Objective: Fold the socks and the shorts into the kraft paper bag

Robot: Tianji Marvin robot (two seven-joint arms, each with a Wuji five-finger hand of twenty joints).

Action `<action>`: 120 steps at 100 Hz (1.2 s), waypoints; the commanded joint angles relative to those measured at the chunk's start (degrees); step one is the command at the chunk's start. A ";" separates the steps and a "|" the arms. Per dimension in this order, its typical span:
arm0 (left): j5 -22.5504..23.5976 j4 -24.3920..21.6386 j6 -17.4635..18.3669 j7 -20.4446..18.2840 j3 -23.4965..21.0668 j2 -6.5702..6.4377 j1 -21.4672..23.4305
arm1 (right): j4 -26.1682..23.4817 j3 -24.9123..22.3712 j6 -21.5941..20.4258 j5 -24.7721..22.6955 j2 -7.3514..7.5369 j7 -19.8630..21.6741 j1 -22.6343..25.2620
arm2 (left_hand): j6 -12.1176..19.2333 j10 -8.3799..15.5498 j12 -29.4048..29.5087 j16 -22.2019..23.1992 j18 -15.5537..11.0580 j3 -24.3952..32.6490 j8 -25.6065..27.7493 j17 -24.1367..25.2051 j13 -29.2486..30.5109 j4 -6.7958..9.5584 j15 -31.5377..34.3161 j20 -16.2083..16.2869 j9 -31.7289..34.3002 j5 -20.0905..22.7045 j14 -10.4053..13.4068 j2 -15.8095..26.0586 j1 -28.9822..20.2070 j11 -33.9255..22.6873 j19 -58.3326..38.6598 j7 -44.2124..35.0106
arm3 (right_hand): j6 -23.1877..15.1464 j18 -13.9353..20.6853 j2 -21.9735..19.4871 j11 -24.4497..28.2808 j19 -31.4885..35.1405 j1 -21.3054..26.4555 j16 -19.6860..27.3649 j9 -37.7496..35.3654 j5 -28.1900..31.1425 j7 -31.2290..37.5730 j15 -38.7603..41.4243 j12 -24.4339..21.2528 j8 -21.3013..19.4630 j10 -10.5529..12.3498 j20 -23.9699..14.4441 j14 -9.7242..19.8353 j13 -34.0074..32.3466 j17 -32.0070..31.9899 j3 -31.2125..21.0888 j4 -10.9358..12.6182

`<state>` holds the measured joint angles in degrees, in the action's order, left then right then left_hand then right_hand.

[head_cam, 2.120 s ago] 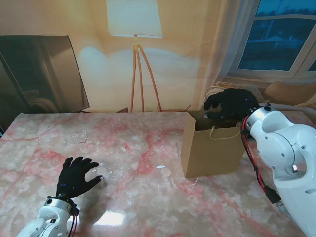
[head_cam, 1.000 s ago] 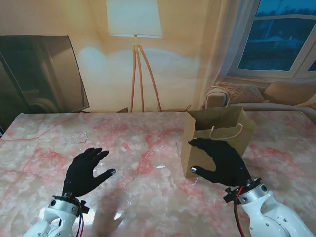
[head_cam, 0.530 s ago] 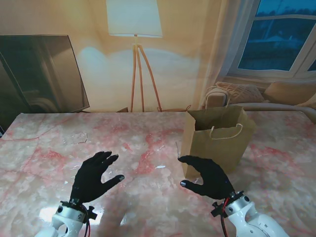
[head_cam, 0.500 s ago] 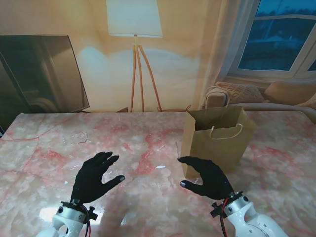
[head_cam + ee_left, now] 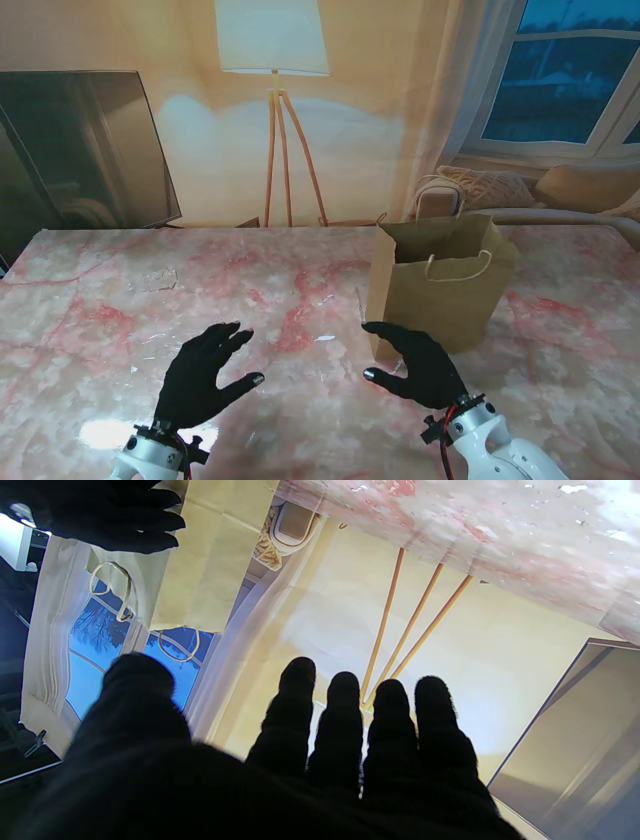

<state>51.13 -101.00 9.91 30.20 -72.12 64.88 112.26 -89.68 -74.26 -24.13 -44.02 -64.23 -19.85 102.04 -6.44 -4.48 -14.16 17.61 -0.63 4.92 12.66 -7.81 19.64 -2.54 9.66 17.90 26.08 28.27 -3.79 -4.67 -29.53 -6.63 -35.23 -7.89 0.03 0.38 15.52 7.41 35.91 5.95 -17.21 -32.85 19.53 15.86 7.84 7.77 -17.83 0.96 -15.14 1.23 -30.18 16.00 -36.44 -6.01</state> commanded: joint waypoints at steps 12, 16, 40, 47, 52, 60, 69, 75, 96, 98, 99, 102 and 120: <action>-0.84 0.41 0.56 0.03 0.70 0.46 0.62 | -1.51 -0.32 0.10 -0.18 -0.27 0.13 1.92 | -0.47 -0.55 0.84 -0.39 -0.87 -1.87 0.32 0.04 1.52 4.13 -0.27 0.68 0.25 -0.09 0.27 2.40 0.85 1.18 -0.61 0.96 | -0.97 2.90 -1.80 -0.53 -1.14 -1.37 1.15 2.47 -1.14 0.27 -0.63 -0.86 0.39 0.51 1.78 1.27 2.01 -1.35 2.23 3.30; -0.97 0.49 0.71 0.05 0.78 0.48 0.58 | -1.74 -0.46 0.08 -0.17 -0.26 0.19 2.16 | -0.46 -0.49 0.82 -0.38 -0.90 -1.96 0.33 0.01 1.57 4.15 -0.26 0.69 0.33 -0.10 0.40 2.41 0.85 1.16 -0.63 0.98 | -1.06 2.89 -1.90 -0.45 -1.13 -1.34 1.16 2.49 -1.14 0.30 -0.65 -0.82 0.40 0.47 1.77 1.34 2.06 -1.39 2.25 3.30; -0.68 0.82 0.39 0.38 1.09 0.47 0.12 | -1.75 -0.58 -0.58 -0.52 -0.14 0.46 2.34 | -0.51 -0.41 0.76 -0.42 -0.81 -2.30 0.41 0.18 1.44 4.25 -0.41 0.65 0.30 -0.06 0.43 2.50 0.70 1.22 -0.56 1.05 | -1.27 2.91 -2.03 -0.03 -1.03 -1.17 1.12 2.68 -1.01 0.52 -0.63 -0.61 0.40 0.55 1.73 1.39 1.96 -1.35 2.48 3.28; -0.83 0.83 0.29 0.22 1.26 0.48 -0.05 | -1.74 -0.49 -0.48 -0.34 -0.16 0.55 2.40 | -0.50 -0.48 0.76 -0.43 -0.83 -2.38 0.43 0.24 1.39 4.27 -0.45 0.63 0.28 0.01 0.44 2.50 0.67 1.24 -0.54 1.04 | -1.14 2.89 -2.04 0.04 -1.02 -1.06 1.12 2.75 -0.95 0.60 -0.66 -0.58 0.39 0.58 1.71 1.36 2.02 -1.38 2.51 3.29; -0.92 0.75 0.23 -0.08 1.36 0.45 -0.15 | -1.74 -0.46 -0.43 -0.18 -0.19 0.52 2.49 | -0.51 -0.50 0.76 -0.43 -0.90 -2.43 0.43 0.23 1.41 4.28 -0.45 0.63 0.27 -0.05 0.56 2.57 0.69 1.25 -0.54 1.07 | -1.18 2.81 -2.07 0.10 -0.97 -1.03 1.11 2.74 -0.93 0.62 -0.67 -0.56 0.39 0.62 1.68 1.35 2.04 -1.33 2.56 3.28; -0.99 0.71 0.15 -0.38 1.51 0.43 -0.34 | -1.77 -0.50 -0.39 -0.04 -0.21 0.51 2.66 | -0.52 -0.40 0.75 -0.43 -0.88 -2.48 0.46 0.24 1.38 4.32 -0.47 0.62 0.26 -0.02 0.48 2.57 0.60 1.25 -0.52 1.06 | -1.22 2.74 -2.09 0.18 -0.89 -0.89 1.09 2.75 -0.85 0.67 -0.63 -0.52 0.39 0.58 1.63 1.33 1.94 -1.30 2.60 3.29; -1.01 0.76 0.11 -0.47 1.63 0.42 -0.57 | -1.86 -0.69 -0.42 -0.06 -0.17 0.71 2.80 | -0.44 -0.44 0.73 -0.43 -0.82 -2.55 0.50 0.28 1.40 4.34 -0.48 0.61 0.29 0.01 0.51 2.56 0.55 1.24 -0.50 1.05 | -1.24 2.68 -2.11 0.24 -0.84 -0.81 1.07 2.82 -0.79 0.70 -0.65 -0.49 0.40 0.58 1.59 1.32 1.97 -1.29 2.69 3.28; -1.00 0.85 0.07 -0.36 1.71 0.44 -0.70 | -1.91 -0.81 -0.44 -0.14 -0.16 0.73 2.87 | -0.47 -0.45 0.73 -0.43 -0.82 -2.56 0.52 0.26 1.38 4.36 -0.49 0.62 0.27 -0.01 0.50 2.54 0.49 1.25 -0.52 1.05 | -1.33 2.69 -2.18 0.33 -0.88 -0.72 1.06 2.81 -0.64 0.77 -0.65 -0.45 0.38 0.55 1.58 1.38 1.95 -1.42 2.71 3.29; -1.32 0.95 -0.09 -0.73 1.82 0.44 -0.73 | -2.05 -0.96 -0.40 -0.23 -0.13 0.79 3.08 | -0.51 -0.39 0.73 -0.46 -0.82 -2.65 0.55 0.35 1.29 4.39 -0.54 0.62 0.19 -0.03 0.56 2.65 0.43 1.27 -0.53 1.08 | -1.38 2.56 -2.37 0.61 -0.63 -0.50 1.00 2.91 -0.59 0.86 -0.63 -0.32 0.36 0.60 1.41 1.42 1.83 -1.15 2.90 3.30; -1.39 0.93 -0.09 -0.77 1.81 0.45 -0.70 | -2.08 -0.97 -0.39 -0.22 -0.13 0.84 3.12 | -0.53 -0.52 0.73 -0.44 -0.82 -2.66 0.56 0.34 1.37 4.39 -0.50 0.63 0.22 0.03 0.51 2.59 0.39 1.26 -0.54 1.06 | -1.41 2.62 -2.37 0.62 -0.61 -0.51 0.99 2.93 -0.60 0.86 -0.62 -0.31 0.36 0.63 1.39 1.39 1.81 -1.12 2.94 3.30; -1.42 0.92 -0.10 -0.79 1.80 0.45 -0.68 | -2.09 -0.97 -0.39 -0.20 -0.12 0.87 3.13 | -0.47 -0.41 0.73 -0.45 -0.83 -2.66 0.56 0.33 1.32 4.38 -0.52 0.63 0.22 0.01 0.56 2.63 0.41 1.26 -0.54 1.07 | -1.50 2.57 -2.38 0.63 -0.74 -0.50 1.00 2.93 -0.60 0.86 -0.66 -0.31 0.36 0.64 1.44 1.34 1.88 -1.42 2.95 3.30; -1.47 0.86 -0.13 -0.83 1.76 0.46 -0.63 | -2.11 -0.98 -0.42 -0.13 -0.13 0.94 3.17 | -0.48 -0.39 0.73 -0.45 -0.80 -2.68 0.56 0.35 1.29 4.38 -0.53 0.62 0.23 -0.03 0.54 2.62 0.39 1.26 -0.53 1.09 | -1.51 2.55 -2.39 0.67 -0.66 -0.48 0.99 2.91 -0.60 0.87 -0.65 -0.29 0.35 0.59 1.39 1.38 1.85 -1.25 2.99 3.30; -1.46 0.68 -0.31 -0.70 1.64 0.50 -0.65 | -2.23 -0.97 -0.53 0.23 -0.06 1.67 3.24 | -0.59 -0.44 0.74 -0.47 -0.78 -2.77 0.58 0.36 1.22 4.39 -0.57 0.64 0.20 0.00 0.56 2.69 0.40 1.29 -0.57 1.10 | -1.51 2.39 -2.53 0.85 -0.54 -0.22 0.93 2.81 -0.45 0.94 -0.62 -0.21 0.33 0.52 1.29 1.27 1.72 -1.07 3.15 3.32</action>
<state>49.89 -100.02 9.73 29.44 -70.54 65.06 111.48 -91.53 -75.39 -24.46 -43.80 -64.23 -18.49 104.79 -6.49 -4.49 -14.16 17.61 -0.63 3.84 12.66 -7.75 20.36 -2.52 9.95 17.89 26.08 28.30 -3.79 -4.64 -29.53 -6.62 -35.23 -7.89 -0.63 0.39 14.80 7.59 35.90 5.94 -17.16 -32.25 19.53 16.00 7.84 7.77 -17.83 0.95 -15.12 1.22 -30.17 15.45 -35.04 -6.01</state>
